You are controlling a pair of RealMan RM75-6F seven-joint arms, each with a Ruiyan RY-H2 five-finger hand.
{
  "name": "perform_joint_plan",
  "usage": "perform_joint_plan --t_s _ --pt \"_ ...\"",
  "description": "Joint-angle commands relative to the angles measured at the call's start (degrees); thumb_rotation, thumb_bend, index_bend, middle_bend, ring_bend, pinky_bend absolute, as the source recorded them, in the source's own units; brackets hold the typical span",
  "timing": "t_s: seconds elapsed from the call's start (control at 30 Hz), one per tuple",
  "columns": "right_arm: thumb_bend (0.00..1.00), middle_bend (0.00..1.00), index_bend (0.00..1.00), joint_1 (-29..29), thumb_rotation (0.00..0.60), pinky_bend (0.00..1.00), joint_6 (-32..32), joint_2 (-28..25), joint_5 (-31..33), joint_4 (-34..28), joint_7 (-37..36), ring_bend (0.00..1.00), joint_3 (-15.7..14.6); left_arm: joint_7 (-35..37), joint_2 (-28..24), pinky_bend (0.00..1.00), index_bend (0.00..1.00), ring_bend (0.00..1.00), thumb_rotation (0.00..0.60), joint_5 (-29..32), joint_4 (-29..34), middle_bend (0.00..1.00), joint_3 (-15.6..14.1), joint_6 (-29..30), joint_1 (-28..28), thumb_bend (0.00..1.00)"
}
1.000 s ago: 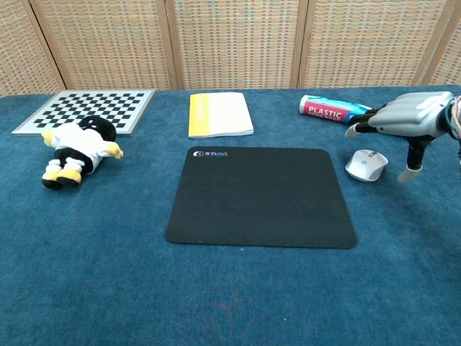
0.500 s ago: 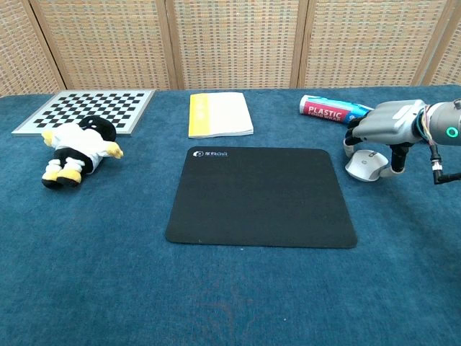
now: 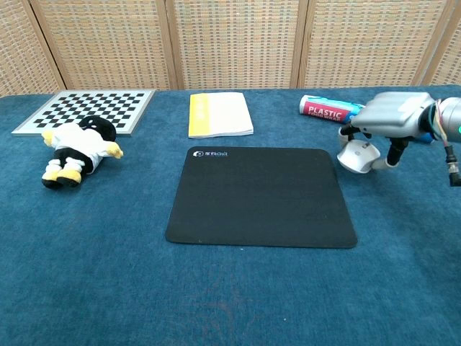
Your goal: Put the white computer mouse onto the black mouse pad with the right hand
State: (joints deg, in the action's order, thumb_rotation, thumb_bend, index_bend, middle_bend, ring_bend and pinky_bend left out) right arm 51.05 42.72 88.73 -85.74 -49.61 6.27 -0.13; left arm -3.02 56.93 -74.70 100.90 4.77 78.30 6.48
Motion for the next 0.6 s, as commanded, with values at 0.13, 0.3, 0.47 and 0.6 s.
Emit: perform_joint_plan --t_s 0.13,0.3,0.47,0.6 --pt "0.67 0.54 0.59 2.07 0.6 0.42 11.14 -6.7 -11.95 -7.35 -3.79 0.39 -3.08 0.41 -0.15 0.0 0.0 0.0 0.6 -0.1 -0.03 0.0 -0.05 -0.26 0.14 0.02" --pt "0.71 0.53 0.59 8.46 0.6 0.42 11.13 -8.81 -19.83 -16.78 1.79 0.39 -3.29 1.03 -0.28 0.0 0.0 0.0 0.6 -0.42 -0.23 0.0 -0.1 -0.24 0.19 0.02" --pt "0.77 0.5 0.59 13.12 0.6 0.42 4.36 -6.88 -20.26 -22.21 7.5 0.39 -1.5 1.75 -0.35 0.0 0.0 0.0 0.6 -0.99 -0.65 0.0 -0.49 -0.98 0.44 0.02" --pt "0.8 0.5 0.59 16.26 0.6 0.42 -0.87 -3.28 -20.21 -21.8 12.87 0.39 -0.12 2.74 -0.49 0.0 0.0 0.0 0.6 -1.35 -1.1 0.0 -0.8 -1.73 0.64 0.02"
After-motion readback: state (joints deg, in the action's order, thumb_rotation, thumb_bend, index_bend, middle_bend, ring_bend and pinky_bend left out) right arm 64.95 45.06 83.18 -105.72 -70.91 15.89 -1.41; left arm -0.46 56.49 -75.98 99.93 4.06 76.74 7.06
